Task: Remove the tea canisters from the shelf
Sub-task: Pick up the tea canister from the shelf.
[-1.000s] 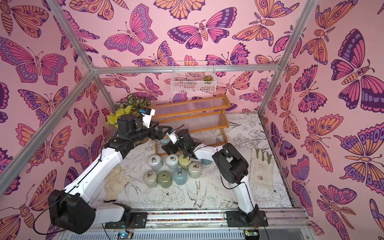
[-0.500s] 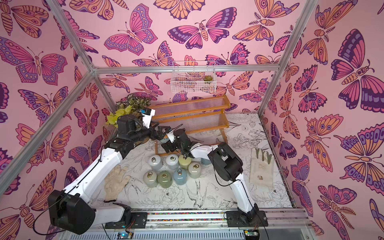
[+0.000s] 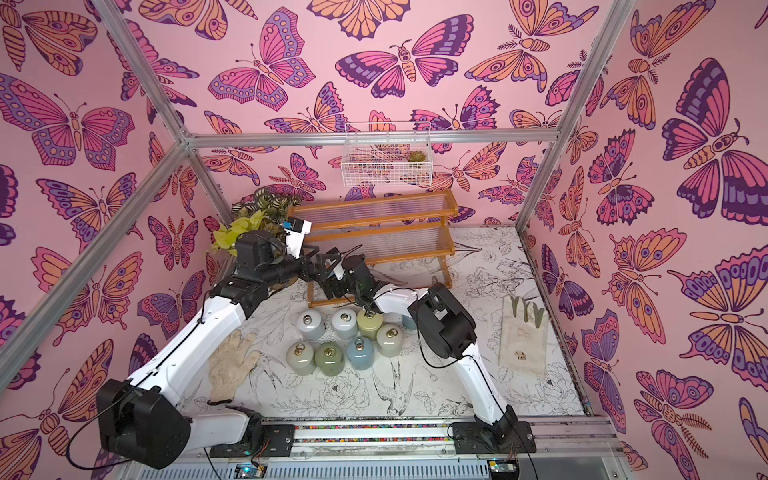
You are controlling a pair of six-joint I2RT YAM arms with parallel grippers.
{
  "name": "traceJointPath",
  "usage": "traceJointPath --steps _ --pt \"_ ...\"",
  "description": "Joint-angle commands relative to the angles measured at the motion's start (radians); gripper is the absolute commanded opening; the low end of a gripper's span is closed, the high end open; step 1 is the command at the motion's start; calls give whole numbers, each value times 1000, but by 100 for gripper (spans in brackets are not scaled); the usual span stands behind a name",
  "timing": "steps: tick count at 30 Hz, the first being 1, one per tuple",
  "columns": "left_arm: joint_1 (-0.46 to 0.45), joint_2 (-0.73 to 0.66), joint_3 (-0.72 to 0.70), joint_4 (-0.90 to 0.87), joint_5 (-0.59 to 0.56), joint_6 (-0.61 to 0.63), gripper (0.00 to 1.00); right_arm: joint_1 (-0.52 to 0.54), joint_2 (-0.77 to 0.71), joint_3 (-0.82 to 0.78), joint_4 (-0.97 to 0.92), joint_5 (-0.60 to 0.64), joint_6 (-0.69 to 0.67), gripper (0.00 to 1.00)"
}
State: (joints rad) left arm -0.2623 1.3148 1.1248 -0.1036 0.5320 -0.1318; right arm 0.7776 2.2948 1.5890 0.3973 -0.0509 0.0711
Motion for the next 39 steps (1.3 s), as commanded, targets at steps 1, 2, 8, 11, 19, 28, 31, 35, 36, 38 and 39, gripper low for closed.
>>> traceJointPath --steps 1,2,8,11,19,28,31,35,36,38,39 --pt "1 -20 -21 -7 22 3 100 -3 46 42 24 83 59 99" --pt "1 -20 -22 -6 22 3 100 0 52 51 19 94 61 99" --pt "1 -22 -23 -6 18 3 100 18 74 107 -48 174 45 94" --pt "1 -22 -22 -5 15 4 100 20 74 115 -69 193 40 83" --pt "0 -11 -13 -5 15 3 100 18 24 31 -7 214 31 63" --pt "1 -13 -9 -7 6 3 100 -31 -152 -205 78 281 26 59" --pt "1 -8 -3 -5 8 4 100 -62 -209 -273 98 302 33 59" --pt "1 0 4 -6 14 4 100 -106 -272 -351 112 327 31 59" --pt "0 1 4 -6 14 4 100 -116 -285 -365 116 331 30 59" --pt "1 5 8 -7 16 4 100 -140 -314 -398 117 336 34 59" --pt "1 6 10 -6 19 4 100 -149 -326 -412 120 338 35 59"
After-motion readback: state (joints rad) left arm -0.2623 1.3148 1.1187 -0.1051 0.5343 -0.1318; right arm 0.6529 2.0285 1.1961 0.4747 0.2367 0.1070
